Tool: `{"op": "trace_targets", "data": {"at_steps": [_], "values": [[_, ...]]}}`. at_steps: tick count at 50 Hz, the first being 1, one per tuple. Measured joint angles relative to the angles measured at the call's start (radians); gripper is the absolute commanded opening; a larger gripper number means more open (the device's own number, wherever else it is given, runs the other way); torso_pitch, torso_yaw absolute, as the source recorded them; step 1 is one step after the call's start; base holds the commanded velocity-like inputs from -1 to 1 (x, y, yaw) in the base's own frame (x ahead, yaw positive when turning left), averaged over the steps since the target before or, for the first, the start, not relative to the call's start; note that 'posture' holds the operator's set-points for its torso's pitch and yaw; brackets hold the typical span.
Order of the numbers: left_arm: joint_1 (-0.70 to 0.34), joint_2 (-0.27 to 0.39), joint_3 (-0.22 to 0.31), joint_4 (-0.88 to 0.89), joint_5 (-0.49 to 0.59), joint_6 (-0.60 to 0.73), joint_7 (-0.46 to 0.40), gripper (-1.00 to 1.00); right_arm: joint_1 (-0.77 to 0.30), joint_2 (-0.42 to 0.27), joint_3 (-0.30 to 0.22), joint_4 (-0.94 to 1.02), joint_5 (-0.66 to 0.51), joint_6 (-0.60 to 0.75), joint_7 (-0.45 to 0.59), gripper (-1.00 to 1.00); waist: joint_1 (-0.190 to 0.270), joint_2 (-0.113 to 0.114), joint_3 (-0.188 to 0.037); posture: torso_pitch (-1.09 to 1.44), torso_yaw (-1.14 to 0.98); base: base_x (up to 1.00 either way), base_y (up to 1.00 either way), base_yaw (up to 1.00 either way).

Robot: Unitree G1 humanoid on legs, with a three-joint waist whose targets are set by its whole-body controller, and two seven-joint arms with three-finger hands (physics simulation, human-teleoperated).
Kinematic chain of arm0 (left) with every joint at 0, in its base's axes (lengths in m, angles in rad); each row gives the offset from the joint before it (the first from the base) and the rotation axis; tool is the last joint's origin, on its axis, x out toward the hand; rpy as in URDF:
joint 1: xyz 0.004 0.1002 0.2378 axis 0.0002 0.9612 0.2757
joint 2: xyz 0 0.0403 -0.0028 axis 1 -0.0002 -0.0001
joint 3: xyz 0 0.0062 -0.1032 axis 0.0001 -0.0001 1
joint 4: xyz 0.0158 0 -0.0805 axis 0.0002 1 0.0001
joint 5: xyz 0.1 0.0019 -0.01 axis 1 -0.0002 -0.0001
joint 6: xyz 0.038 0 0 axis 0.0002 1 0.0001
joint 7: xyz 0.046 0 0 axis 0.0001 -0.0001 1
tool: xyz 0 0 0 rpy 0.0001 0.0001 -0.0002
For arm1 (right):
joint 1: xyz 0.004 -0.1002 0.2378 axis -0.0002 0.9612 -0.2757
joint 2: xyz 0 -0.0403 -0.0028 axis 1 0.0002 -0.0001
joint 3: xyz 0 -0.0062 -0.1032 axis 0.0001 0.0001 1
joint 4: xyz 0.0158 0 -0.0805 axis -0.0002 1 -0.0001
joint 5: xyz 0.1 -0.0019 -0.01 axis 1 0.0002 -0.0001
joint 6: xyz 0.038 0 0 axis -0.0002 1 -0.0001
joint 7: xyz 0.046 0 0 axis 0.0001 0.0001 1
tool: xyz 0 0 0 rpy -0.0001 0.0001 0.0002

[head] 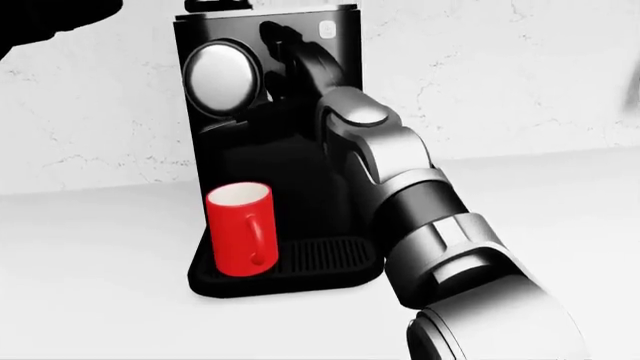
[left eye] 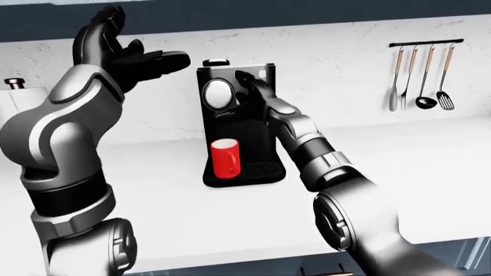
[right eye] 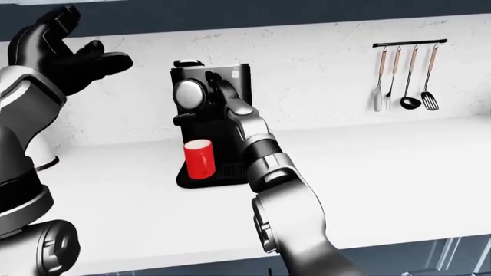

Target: Press the button on the coffee machine to serve coffee.

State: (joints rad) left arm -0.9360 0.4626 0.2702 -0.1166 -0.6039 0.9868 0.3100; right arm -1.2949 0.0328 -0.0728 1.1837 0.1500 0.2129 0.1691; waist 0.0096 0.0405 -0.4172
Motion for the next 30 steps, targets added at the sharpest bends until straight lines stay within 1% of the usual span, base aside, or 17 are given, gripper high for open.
{"op": "trace_targets", "data": {"at_steps": [20,30], "values": [[-0.019,0.008,-0.007,0.016,-0.022,-0.025,0.013,1.0,-0.006,-0.009,-0.007,0.028,0.001,-0.016,-0.007,1.0,0.0,0.001,0.015,-0.65,0.0,0.0,0.0,0.0],[-0.008,0.008,-0.007,0.002,-0.028,-0.038,0.017,1.0,-0.011,-0.007,-0.016,0.053,-0.001,-0.036,-0.005,1.0,0.0,0.0,0.032,-0.61,0.0,0.0,0.0,0.0]]}}
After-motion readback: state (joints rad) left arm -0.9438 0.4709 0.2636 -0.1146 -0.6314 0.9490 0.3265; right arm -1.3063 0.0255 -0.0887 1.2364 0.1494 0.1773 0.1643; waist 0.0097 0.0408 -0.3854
